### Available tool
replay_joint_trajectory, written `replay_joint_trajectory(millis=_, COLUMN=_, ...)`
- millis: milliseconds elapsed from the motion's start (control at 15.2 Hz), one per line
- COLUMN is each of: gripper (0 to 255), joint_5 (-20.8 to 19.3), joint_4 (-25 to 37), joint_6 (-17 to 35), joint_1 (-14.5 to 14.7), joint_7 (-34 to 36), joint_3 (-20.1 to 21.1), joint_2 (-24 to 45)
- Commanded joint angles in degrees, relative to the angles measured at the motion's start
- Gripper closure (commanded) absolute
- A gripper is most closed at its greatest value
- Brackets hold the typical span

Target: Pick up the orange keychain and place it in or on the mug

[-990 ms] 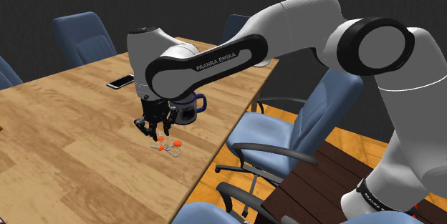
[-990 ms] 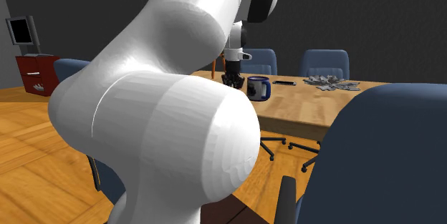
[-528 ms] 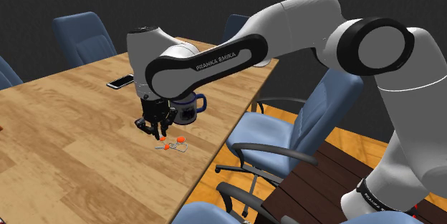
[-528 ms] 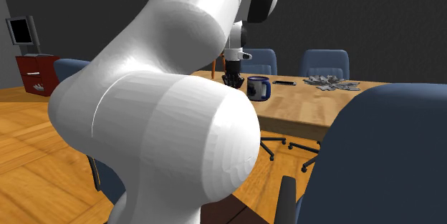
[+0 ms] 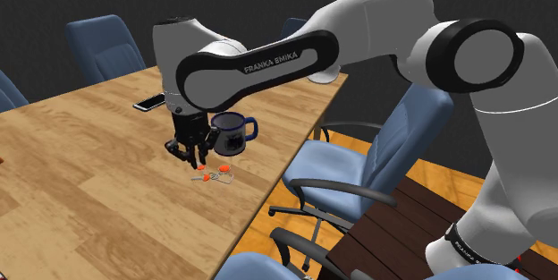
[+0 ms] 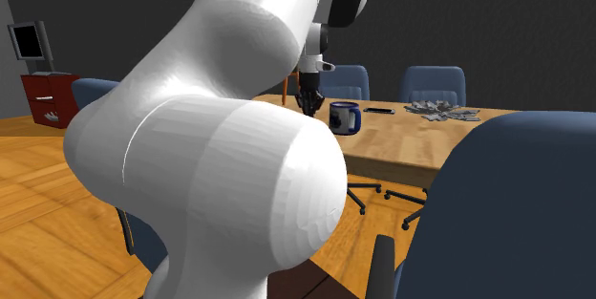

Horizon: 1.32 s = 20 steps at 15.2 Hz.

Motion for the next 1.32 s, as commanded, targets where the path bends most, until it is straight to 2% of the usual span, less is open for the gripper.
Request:
replay_joint_trajectory(millis=0, gripper=255, joint_5=0.25, joint_4=0.54, joint_6=-1.2, joint_1=-0.05, joint_7=-0.13, joint_3=0.17, joint_2=-0.66)
replay_joint_trajectory(millis=660, gripper=255, joint_5=0.92, joint_4=6.53, joint_6=-8.14, joint_1=0.59, joint_7=-0.79, joint_3=0.59, joint_2=-1.82)
replay_joint_trajectory(millis=1254, gripper=255, joint_5=0.99, joint_4=14.47, joint_6=-15.4, joint_1=1.92, joint_7=-1.37, joint_3=0.66, joint_2=-1.34)
